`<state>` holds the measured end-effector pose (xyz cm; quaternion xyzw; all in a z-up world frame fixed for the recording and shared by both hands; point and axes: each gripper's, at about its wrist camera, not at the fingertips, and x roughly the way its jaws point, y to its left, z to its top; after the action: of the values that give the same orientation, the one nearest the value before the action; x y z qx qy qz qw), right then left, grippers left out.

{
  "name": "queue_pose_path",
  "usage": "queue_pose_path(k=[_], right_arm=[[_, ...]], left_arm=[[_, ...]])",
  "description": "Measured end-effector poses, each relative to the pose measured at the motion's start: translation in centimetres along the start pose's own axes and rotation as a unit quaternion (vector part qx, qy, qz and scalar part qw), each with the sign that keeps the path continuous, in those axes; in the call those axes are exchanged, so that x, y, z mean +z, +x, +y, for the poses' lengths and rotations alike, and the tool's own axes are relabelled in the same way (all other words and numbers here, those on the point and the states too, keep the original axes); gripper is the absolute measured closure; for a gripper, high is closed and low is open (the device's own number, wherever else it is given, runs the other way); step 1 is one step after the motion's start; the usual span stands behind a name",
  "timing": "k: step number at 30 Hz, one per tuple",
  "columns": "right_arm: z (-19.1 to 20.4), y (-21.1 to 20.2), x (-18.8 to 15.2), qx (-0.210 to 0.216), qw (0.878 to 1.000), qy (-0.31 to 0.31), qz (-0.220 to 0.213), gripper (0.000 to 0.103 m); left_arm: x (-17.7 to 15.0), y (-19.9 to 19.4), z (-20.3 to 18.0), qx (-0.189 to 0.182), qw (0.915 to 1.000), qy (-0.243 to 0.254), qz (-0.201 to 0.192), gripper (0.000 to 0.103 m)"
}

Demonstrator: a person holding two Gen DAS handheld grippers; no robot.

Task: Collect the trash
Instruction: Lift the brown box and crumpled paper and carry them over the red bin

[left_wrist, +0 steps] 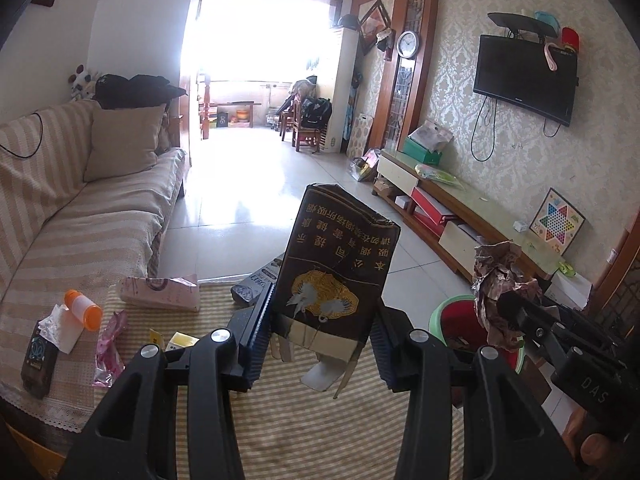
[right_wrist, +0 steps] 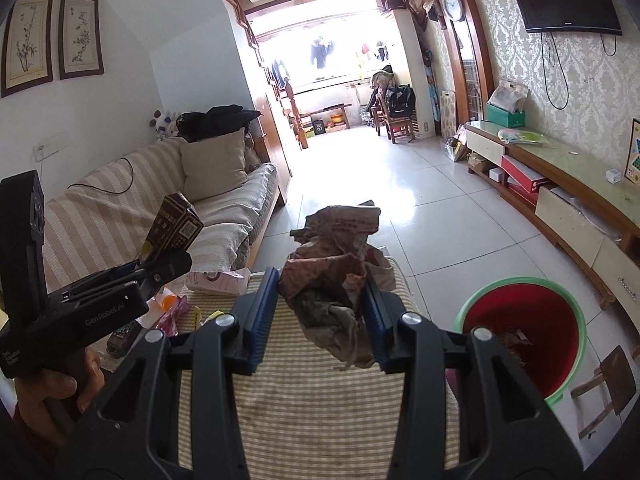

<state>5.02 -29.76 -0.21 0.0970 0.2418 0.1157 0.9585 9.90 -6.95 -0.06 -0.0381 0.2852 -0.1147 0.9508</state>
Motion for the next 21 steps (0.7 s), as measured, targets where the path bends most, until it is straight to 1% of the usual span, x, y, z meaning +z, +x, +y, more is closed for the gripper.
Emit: queue_pose_path(k=[10,21], right_arm=[[-1.9,-0.8,-0.5,-0.026,1.0,0.015,-0.003,0.063],[-5.5,-2.4,-0.6,-0.065,0.997,0.033,-0.011,0.063]], left_arm=[[-0.2,1.4,-2.3,-0.025,0.9995,0.014,0.013,0.061],[0.1,3.3,-7.0,-0.059,0.997,0.046,0.021,0.061]])
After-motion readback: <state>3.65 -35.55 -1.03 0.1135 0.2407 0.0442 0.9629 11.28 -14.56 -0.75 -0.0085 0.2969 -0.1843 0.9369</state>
